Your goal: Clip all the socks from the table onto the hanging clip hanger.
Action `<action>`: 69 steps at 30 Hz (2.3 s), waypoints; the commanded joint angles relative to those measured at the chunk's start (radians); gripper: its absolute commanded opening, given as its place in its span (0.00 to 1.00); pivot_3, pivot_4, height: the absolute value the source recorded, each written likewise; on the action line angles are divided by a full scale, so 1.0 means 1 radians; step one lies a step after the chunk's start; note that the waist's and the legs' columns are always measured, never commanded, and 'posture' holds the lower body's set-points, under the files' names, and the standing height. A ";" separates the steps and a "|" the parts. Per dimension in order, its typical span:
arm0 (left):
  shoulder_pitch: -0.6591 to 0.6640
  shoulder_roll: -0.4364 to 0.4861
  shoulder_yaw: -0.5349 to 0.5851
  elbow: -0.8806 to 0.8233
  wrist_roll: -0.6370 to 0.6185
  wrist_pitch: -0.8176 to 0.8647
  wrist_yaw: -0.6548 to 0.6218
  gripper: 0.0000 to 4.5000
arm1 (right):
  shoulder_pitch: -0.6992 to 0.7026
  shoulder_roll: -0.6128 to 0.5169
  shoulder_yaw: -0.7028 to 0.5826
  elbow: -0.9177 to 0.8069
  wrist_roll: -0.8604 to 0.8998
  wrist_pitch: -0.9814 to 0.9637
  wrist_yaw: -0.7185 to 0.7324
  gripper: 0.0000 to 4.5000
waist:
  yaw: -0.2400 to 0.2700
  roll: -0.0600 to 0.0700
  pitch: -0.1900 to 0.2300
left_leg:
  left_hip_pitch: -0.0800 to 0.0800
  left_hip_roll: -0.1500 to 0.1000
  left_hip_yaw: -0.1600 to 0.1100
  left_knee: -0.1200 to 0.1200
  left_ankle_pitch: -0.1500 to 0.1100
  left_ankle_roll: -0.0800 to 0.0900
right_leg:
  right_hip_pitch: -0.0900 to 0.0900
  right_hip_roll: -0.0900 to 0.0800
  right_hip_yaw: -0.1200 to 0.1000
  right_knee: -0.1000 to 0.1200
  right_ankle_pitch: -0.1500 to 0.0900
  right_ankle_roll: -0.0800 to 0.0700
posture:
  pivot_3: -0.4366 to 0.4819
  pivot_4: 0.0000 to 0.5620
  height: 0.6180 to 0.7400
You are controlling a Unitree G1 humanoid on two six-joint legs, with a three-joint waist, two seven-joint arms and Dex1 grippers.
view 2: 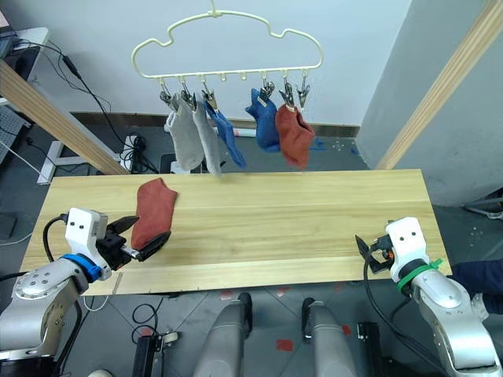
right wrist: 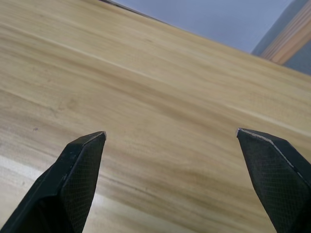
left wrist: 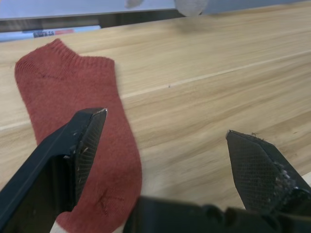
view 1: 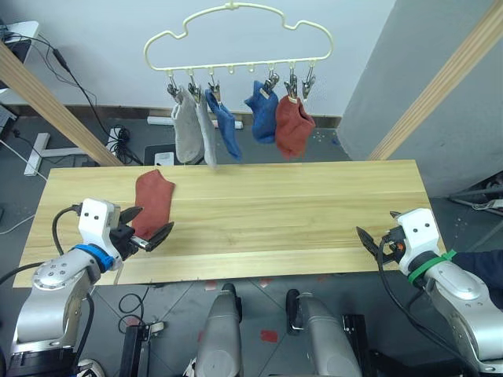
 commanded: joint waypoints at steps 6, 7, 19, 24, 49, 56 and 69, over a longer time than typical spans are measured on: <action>0.041 -0.032 0.073 -0.031 -0.007 -0.020 0.068 0.99 | 0.010 0.012 -0.029 -0.031 -0.036 -0.021 -0.001 1.00 | 0.005 0.000 0.000 | 0.000 0.000 -0.001 -0.001 0.000 0.000 | 0.000 0.000 0.000 0.000 0.000 0.000 | 0.69 0.65 1.00; 0.047 -0.041 0.086 -0.026 -0.005 -0.020 0.088 0.99 | 0.013 0.013 -0.030 -0.027 -0.045 -0.027 -0.004 1.00 | 0.005 0.000 0.000 | 0.000 0.000 0.000 -0.001 0.000 0.000 | 0.000 0.000 0.000 0.000 0.000 0.000 | 0.69 0.65 1.00; 0.065 -0.056 0.109 -0.029 -0.003 -0.031 0.120 0.99 | -0.006 0.035 -0.051 -0.011 -0.060 -0.017 -0.008 1.00 | 0.019 0.000 0.000 | 0.004 0.000 0.000 0.000 0.000 0.000 | 0.003 0.000 0.000 0.001 0.000 0.000 | 0.69 0.65 1.00; 0.067 -0.055 0.108 -0.039 -0.010 -0.026 0.120 0.99 | -0.012 0.042 -0.059 -0.012 -0.069 -0.011 -0.012 1.00 | 0.020 0.000 0.000 | 0.004 0.000 0.000 0.000 0.000 0.000 | 0.004 0.000 0.000 0.001 0.000 0.000 | 0.69 0.65 1.00; 0.064 -0.050 0.103 -0.055 -0.020 -0.024 0.115 0.99 | -0.029 0.053 -0.064 -0.015 -0.077 0.008 -0.021 1.00 | 0.020 0.000 0.000 | 0.006 0.000 0.001 0.000 0.000 0.000 | 0.004 0.000 0.001 0.002 0.000 0.000 | 0.69 0.65 1.00; 0.060 -0.046 0.105 -0.040 -0.014 -0.037 0.109 0.99 | -0.034 0.053 -0.067 -0.012 -0.079 0.013 -0.027 1.00 | 0.020 0.000 0.000 | 0.006 0.000 0.001 0.000 0.000 0.000 | 0.005 0.000 0.001 0.002 0.000 0.000 | 0.69 0.65 1.00; 0.059 -0.049 0.106 -0.035 -0.015 -0.044 0.100 0.99 | -0.038 0.049 -0.069 -0.014 -0.078 0.017 -0.026 1.00 | 0.020 0.000 0.000 | 0.006 0.000 0.001 0.000 0.000 0.000 | 0.005 0.000 0.001 0.002 0.000 0.000 | 0.69 0.65 1.00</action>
